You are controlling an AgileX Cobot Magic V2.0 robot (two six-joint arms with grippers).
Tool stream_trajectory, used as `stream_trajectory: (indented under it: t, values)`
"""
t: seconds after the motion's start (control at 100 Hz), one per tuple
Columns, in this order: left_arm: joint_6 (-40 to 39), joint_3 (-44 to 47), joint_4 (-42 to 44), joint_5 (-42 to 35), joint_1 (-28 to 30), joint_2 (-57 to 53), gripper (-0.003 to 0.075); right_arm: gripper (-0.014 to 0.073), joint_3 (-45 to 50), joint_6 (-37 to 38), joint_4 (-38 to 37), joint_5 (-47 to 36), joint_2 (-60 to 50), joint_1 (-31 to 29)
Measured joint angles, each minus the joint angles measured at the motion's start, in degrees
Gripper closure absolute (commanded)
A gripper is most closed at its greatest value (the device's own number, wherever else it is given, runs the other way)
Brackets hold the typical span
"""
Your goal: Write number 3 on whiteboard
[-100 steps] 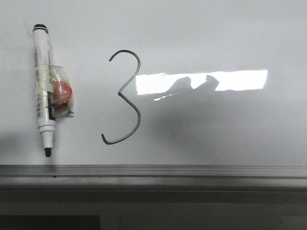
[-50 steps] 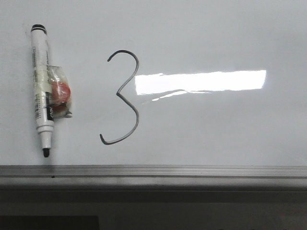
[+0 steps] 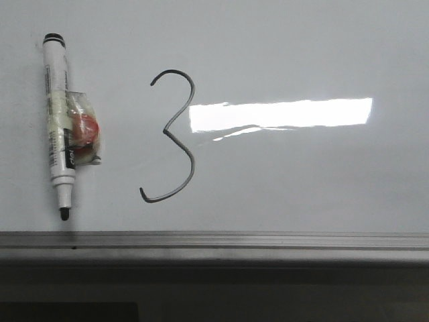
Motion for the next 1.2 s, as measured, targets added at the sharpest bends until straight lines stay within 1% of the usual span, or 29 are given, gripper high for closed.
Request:
stream_trajectory:
  t: [0.37, 0.44, 0.51, 0.58, 0.65, 0.84, 0.96, 1.05, 1.2]
  values:
    - [0.22, 0.00, 0.00, 0.00, 0.00, 0.00, 0.0741, 0.0648, 0.09, 0.00, 0.00, 0.00, 0.00, 0.00]
    - [0.22, 0.00, 1.37, 0.00, 0.35, 0.00, 0.0741, 0.0648, 0.09, 0.00, 0.00, 0.00, 0.00, 0.00]
    - [0.22, 0.00, 3.43, 0.11, 1.96, 0.00, 0.0741, 0.0648, 0.09, 0.00, 0.00, 0.00, 0.00, 0.00]
    - [0.22, 0.00, 4.37, 0.42, 5.39, 0.00, 0.0741, 0.0648, 0.09, 0.00, 0.00, 0.00, 0.00, 0.00]
    - [0.22, 0.14, 4.89, 0.76, 10.42, 0.00, 0.0741, 0.0648, 0.09, 0.00, 0.00, 0.00, 0.00, 0.00]
    - [0.22, 2.31, 9.83, 0.76, 27.67, -0.51, 0.0741, 0.0648, 0.09, 0.00, 0.00, 0.00, 0.00, 0.00]
    - [0.22, 4.39, 10.95, 0.84, 36.25, -3.28, 0.0741, 0.0648, 0.09, 0.00, 0.00, 0.00, 0.00, 0.00]
    - [0.08, 6.63, 11.09, 0.84, 40.40, -6.89, 0.0741, 0.0648, 0.09, 0.00, 0.00, 0.00, 0.00, 0.00]
    - [-2.61, 11.41, 9.83, 1.07, 43.31, -11.38, 0.0741, 0.0648, 0.09, 0.00, 0.00, 0.00, 0.00, 0.00]
